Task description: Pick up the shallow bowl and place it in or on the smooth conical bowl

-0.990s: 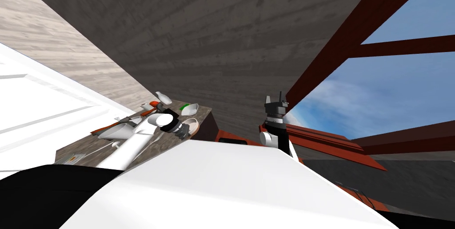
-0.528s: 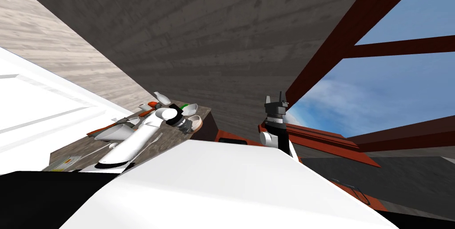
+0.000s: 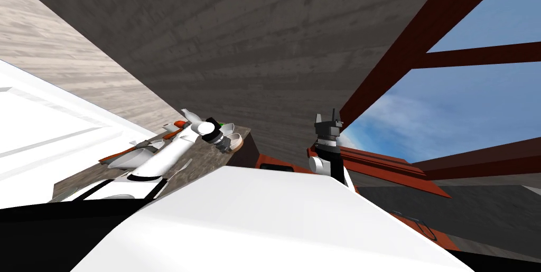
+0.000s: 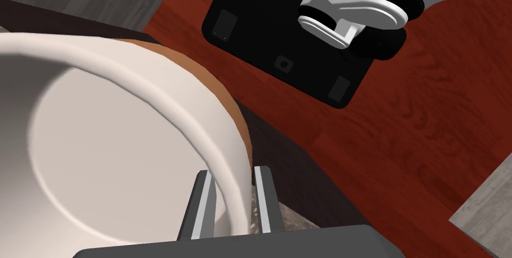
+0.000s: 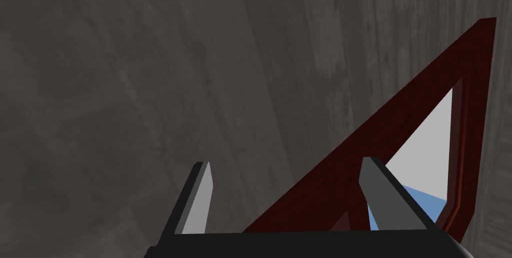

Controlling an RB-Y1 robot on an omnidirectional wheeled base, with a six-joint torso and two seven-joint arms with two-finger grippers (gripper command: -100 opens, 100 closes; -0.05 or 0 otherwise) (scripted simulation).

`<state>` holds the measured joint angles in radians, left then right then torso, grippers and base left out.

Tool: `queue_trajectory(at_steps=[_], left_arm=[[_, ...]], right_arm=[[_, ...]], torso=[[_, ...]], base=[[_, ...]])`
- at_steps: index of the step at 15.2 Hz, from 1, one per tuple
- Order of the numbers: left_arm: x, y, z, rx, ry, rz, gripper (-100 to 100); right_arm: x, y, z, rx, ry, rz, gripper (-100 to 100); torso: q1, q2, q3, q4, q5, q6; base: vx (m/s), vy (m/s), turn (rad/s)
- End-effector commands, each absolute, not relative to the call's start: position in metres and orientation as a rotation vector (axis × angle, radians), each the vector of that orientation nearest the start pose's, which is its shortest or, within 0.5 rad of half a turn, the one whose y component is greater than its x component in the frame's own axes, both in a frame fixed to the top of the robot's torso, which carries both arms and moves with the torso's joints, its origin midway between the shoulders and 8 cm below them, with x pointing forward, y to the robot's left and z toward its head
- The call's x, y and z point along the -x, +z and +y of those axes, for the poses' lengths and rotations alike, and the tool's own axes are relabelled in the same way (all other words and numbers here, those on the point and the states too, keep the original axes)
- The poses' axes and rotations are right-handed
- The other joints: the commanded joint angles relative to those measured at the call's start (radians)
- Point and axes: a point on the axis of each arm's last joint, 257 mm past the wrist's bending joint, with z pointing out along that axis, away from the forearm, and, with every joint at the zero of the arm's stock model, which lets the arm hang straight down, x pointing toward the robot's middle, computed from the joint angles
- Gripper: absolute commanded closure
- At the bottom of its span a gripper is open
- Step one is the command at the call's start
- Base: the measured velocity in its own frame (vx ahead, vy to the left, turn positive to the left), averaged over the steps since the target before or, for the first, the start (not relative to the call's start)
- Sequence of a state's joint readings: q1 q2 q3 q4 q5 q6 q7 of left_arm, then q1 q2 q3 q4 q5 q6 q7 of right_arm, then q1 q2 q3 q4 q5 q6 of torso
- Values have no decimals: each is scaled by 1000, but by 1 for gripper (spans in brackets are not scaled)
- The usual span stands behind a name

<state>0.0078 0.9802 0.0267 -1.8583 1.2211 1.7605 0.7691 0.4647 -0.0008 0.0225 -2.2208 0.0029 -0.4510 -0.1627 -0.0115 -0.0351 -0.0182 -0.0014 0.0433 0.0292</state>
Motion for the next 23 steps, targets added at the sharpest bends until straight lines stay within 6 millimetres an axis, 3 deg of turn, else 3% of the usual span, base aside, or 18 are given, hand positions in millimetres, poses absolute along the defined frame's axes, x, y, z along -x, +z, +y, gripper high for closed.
queue_trajectory(at_steps=[1, 15, 23], left_arm=[[-277, -291, 366, 2875, -91, 1701, 100], [-332, -248, 380, 2852, -39, 1589, 100], [-358, -213, 404, 2857, 11, 1424, 100]], right_arm=[[-367, 0, -271, -787, 1467, 619, 0], [-367, 0, -271, -787, 1467, 619, 0], [-367, 0, -271, -787, 1466, 619, 0]], torso=[[0, 0, 0, 0, 0, 0], [7, 1, 4, 6, -6, -6], [13, 0, 5, 9, -8, -9]], base=[[5, 8, -1], [12, 20, 13], [19, 38, 27]])
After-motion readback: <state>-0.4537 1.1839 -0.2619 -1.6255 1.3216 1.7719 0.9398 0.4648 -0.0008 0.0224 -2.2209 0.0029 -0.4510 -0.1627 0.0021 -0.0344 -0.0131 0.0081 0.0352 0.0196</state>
